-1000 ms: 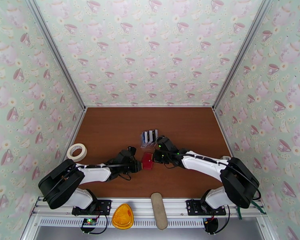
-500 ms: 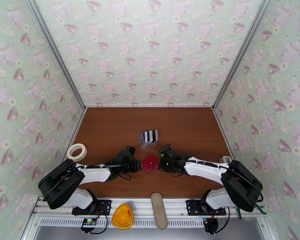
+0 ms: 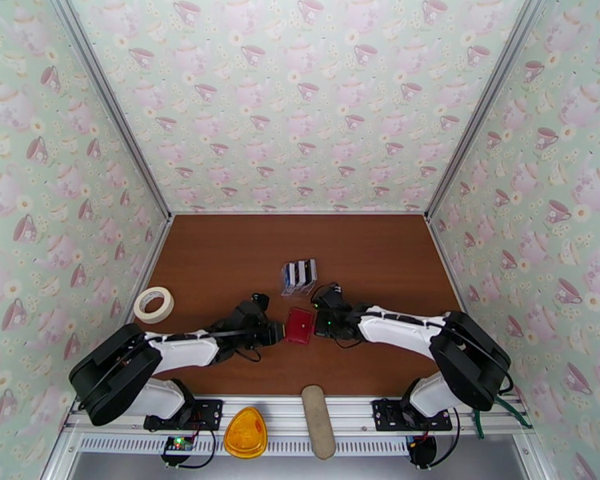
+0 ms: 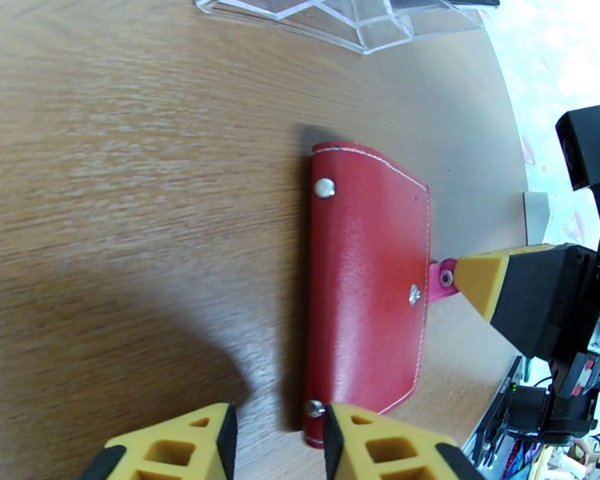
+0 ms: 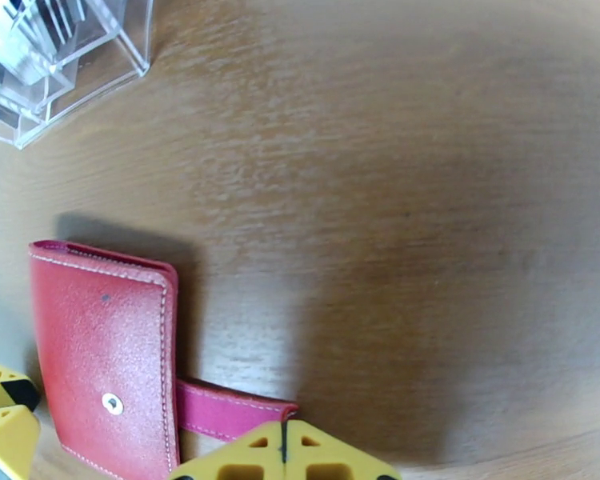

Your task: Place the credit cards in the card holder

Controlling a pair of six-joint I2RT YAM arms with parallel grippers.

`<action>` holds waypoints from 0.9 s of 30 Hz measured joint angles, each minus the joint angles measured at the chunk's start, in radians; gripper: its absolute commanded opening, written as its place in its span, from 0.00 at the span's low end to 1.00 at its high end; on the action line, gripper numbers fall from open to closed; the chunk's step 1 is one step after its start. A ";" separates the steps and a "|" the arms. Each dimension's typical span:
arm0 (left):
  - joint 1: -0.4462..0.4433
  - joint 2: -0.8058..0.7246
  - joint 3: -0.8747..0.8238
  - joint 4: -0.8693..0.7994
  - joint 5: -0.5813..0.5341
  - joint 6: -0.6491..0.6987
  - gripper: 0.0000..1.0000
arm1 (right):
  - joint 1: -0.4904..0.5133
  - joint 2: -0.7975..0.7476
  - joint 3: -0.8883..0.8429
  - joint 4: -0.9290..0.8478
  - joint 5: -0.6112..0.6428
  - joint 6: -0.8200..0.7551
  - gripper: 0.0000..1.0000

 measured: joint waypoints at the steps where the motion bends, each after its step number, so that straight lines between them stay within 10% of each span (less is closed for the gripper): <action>1: 0.000 0.000 0.000 -0.001 0.000 0.000 0.38 | 0.000 0.003 0.005 -0.004 0.010 -0.009 0.00; 11: 0.000 0.014 0.014 -0.003 0.000 0.002 0.39 | -0.035 0.019 0.025 -0.032 0.044 -0.103 0.18; 27: 0.000 0.037 0.032 0.006 0.003 0.002 0.40 | -0.042 0.058 0.042 -0.078 0.088 -0.119 0.19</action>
